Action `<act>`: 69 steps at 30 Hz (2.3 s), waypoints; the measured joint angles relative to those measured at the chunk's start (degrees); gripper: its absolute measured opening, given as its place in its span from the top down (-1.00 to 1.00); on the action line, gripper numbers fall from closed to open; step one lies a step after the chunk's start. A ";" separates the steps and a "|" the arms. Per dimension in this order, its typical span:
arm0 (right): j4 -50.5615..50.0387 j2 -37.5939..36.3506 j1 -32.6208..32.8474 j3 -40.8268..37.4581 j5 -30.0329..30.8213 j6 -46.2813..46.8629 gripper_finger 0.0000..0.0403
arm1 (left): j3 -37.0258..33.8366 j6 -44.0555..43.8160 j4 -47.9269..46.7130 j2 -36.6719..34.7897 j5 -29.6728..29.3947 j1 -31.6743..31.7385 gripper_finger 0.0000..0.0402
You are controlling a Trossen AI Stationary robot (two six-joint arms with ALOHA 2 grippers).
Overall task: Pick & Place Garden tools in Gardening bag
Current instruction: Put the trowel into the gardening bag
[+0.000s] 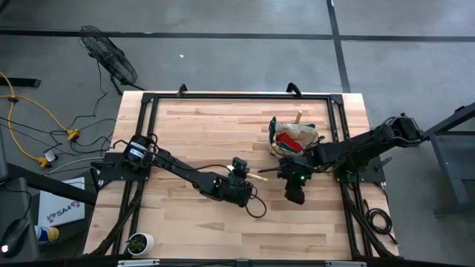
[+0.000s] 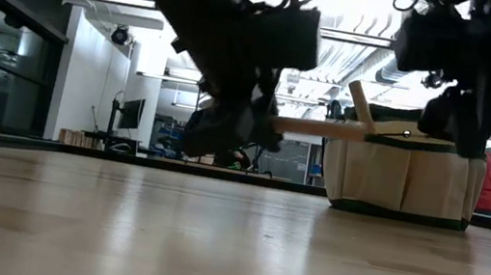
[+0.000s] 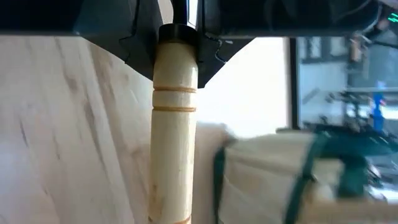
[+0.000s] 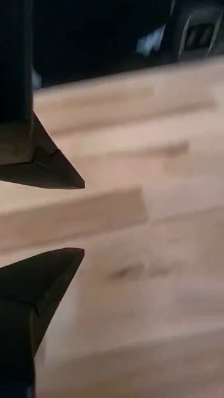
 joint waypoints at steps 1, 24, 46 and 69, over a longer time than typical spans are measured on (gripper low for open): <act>-1.29 0.00 0.49 0.00 1.74 -0.97 0.23 | 0.00 -1.81 -1.27 0.00 0.40 0.05 0.75; 7.98 -3.80 17.33 -0.02 38.00 -7.49 0.22 | -12.55 -9.91 24.69 -9.44 18.45 1.07 0.75; 33.55 -11.30 30.60 -0.02 63.87 -32.75 0.22 | -12.55 -1.05 59.10 -9.09 33.48 2.82 0.75; 52.84 -8.41 24.20 -0.02 53.26 -46.51 0.22 | -12.50 -2.69 63.91 -9.03 43.62 4.48 0.75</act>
